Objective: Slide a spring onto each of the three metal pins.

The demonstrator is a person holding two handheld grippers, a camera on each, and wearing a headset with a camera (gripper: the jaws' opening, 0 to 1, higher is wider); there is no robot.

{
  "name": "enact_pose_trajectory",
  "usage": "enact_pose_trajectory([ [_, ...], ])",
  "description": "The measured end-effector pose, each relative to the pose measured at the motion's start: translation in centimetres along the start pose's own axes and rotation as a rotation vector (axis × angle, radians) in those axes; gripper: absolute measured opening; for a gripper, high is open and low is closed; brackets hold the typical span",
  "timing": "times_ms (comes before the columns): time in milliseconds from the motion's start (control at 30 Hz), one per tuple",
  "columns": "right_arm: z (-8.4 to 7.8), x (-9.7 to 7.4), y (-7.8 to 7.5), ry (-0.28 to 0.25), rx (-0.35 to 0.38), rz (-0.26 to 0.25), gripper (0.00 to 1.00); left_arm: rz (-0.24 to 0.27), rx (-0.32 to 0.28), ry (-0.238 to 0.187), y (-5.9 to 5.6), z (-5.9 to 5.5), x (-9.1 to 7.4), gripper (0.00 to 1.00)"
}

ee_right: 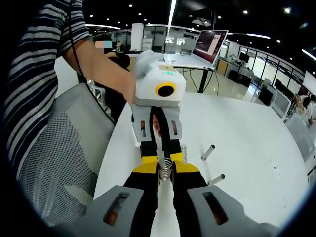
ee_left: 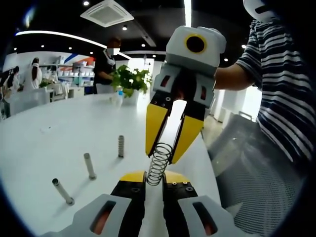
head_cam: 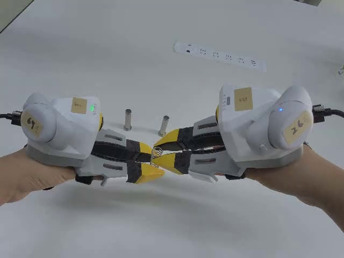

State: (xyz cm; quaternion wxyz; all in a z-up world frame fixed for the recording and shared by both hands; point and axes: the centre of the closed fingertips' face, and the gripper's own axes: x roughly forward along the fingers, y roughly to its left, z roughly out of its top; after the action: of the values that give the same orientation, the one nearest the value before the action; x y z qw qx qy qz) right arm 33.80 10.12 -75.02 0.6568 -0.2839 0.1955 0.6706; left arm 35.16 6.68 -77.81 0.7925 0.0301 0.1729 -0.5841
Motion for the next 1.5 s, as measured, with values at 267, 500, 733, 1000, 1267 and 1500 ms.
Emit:
enact_pose_trajectory([
  [267, 0.1, 0.0, -0.2, -0.003, 0.003, -0.004, 0.07, 0.023, -0.002, -0.007, 0.6, 0.1, -0.4, 0.11],
  [500, 0.1, -0.2, -0.7, -0.006, 0.011, -0.017, 0.07, 0.049, -0.015, -0.012, 0.9, 0.0, -0.7, 0.18],
  [733, -0.1, -0.2, -0.8, -0.011, 0.024, -0.026, 0.07, 0.097, -0.038, -0.03, 1.5, -0.1, -2.0, 0.23],
  [1000, -0.2, 0.0, -1.1, -0.013, 0.029, -0.043, 0.07, 0.161, -0.06, -0.037, 2.5, -0.6, -3.9, 0.31],
  [1267, -0.7, 0.0, -1.6, -0.009, 0.04, -0.062, 0.07, 0.21, -0.069, -0.044, 3.2, -1.0, -5.5, 0.36],
  [1500, -1.3, -0.1, -2.0, -0.007, 0.059, -0.079, 0.07, 0.254, -0.087, -0.039, 3.8, -1.7, -7.1, 0.43],
])
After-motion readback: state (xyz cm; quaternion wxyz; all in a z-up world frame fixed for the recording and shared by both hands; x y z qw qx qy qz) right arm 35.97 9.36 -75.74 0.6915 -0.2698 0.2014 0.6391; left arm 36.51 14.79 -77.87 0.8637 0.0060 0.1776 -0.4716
